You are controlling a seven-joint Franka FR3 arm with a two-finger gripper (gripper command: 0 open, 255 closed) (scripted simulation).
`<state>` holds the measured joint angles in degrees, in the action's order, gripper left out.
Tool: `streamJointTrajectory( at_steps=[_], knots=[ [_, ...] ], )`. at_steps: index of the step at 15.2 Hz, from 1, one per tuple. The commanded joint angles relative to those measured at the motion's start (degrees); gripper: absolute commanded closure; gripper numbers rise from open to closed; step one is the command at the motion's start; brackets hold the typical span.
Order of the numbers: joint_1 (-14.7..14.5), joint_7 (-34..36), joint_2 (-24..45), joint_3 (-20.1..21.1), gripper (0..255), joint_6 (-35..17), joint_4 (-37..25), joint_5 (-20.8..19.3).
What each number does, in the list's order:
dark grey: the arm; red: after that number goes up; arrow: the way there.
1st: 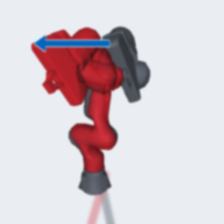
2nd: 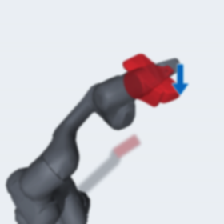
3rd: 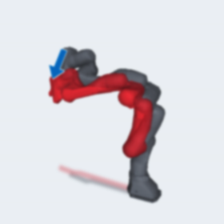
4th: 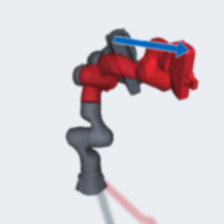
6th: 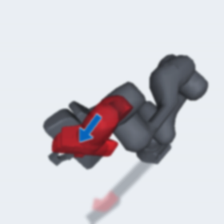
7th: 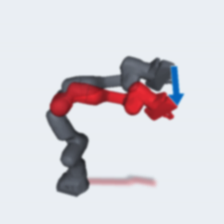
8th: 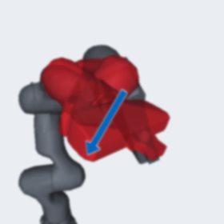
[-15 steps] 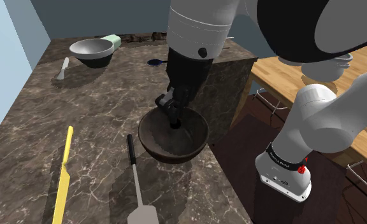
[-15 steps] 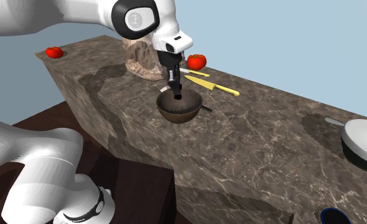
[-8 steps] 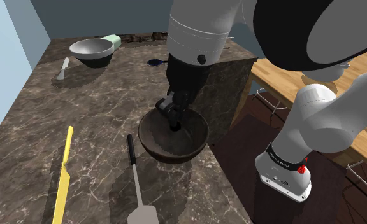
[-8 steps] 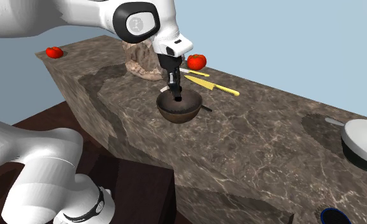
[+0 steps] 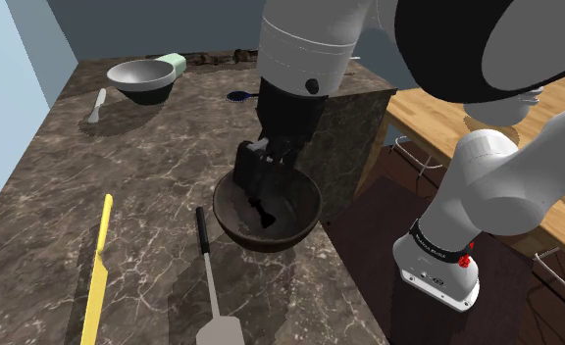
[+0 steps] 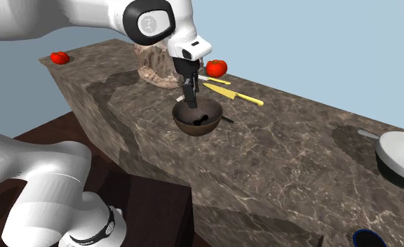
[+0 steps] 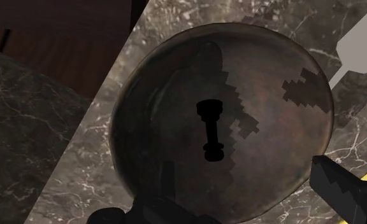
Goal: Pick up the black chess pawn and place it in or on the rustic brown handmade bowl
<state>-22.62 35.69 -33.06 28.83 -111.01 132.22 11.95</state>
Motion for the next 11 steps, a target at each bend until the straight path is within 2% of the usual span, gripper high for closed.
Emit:
streamJointTrajectory(
  at_steps=[1, 3, 11],
  knots=[
    [0.02, -0.08, -0.54, -0.69, 0, 3.13, -2.56, -0.24],
    [0.07, -0.03, -0.91, -1.33, 0, 6.61, -5.66, -0.51],
    [0.07, -0.03, -0.91, -1.33, 0, 6.61, -5.66, -0.51]
  ],
)
